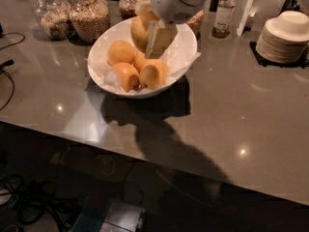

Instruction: Pick orange from white bowl

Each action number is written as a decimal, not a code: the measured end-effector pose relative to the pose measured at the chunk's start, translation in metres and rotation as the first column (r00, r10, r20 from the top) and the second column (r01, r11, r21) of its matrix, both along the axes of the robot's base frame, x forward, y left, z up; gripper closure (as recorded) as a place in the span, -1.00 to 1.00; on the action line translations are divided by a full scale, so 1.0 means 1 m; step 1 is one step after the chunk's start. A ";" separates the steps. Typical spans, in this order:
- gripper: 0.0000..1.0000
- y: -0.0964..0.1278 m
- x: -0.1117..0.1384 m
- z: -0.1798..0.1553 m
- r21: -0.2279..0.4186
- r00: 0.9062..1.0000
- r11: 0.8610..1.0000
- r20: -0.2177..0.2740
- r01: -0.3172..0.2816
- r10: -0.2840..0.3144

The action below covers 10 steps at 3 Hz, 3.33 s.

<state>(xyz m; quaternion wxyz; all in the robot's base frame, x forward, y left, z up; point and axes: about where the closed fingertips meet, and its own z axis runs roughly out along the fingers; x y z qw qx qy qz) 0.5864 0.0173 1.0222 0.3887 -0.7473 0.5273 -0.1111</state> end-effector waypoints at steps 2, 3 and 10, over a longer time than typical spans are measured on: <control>1.00 -0.011 0.002 -0.016 0.195 0.977 0.969 -0.116 -0.153 0.177; 1.00 -0.044 -0.014 -0.014 0.406 0.919 0.868 -0.142 -0.285 0.368; 1.00 -0.105 -0.208 0.163 0.962 0.829 0.261 -0.078 -0.084 0.554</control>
Offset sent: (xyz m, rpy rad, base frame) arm -0.0187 -0.0943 0.0737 1.2444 0.6704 0.6852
